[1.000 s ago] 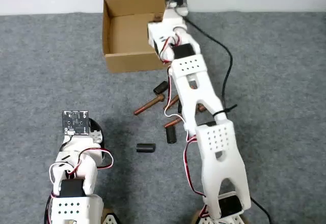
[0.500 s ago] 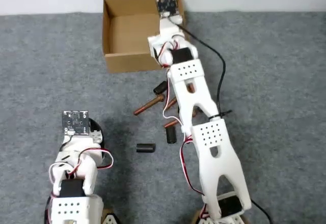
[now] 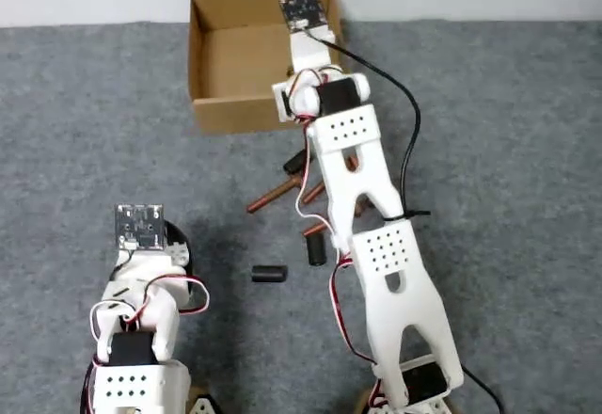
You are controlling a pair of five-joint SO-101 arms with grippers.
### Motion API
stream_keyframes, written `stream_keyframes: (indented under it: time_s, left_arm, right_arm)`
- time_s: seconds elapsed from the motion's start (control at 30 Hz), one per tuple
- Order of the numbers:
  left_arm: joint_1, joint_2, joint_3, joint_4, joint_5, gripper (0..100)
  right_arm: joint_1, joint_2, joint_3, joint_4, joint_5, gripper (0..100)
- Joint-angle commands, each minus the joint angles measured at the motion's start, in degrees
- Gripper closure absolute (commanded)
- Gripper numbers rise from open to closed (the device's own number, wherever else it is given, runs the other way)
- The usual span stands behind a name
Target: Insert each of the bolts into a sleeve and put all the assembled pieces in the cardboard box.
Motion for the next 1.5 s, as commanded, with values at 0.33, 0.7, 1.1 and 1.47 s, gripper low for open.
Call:
stream_keyframes:
  time_s: [0.33,0.7,1.1,1.47]
  left_arm:
    - [0.1,-0.3,-0.2,0.4,-0.5,100]
    - [0.1,-0.3,-0.2,0.4,-0.5,99]
    - [0.0,-0.3,-0.2,0.4,-0.5,99]
    - [0.0,-0.3,-0.2,0.4,-0.5,99]
  right_arm:
    - [-1.4,-15.3,4.6,16.8,-5.3,98.9]
    - [-0.3,-33.4,46.6,16.3,-16.8,76.6]
    - [3.6,-21.7,48.4,12.8,-17.8,76.0]
    - [2.6,-16.0,48.4,6.0,-17.5,76.1]
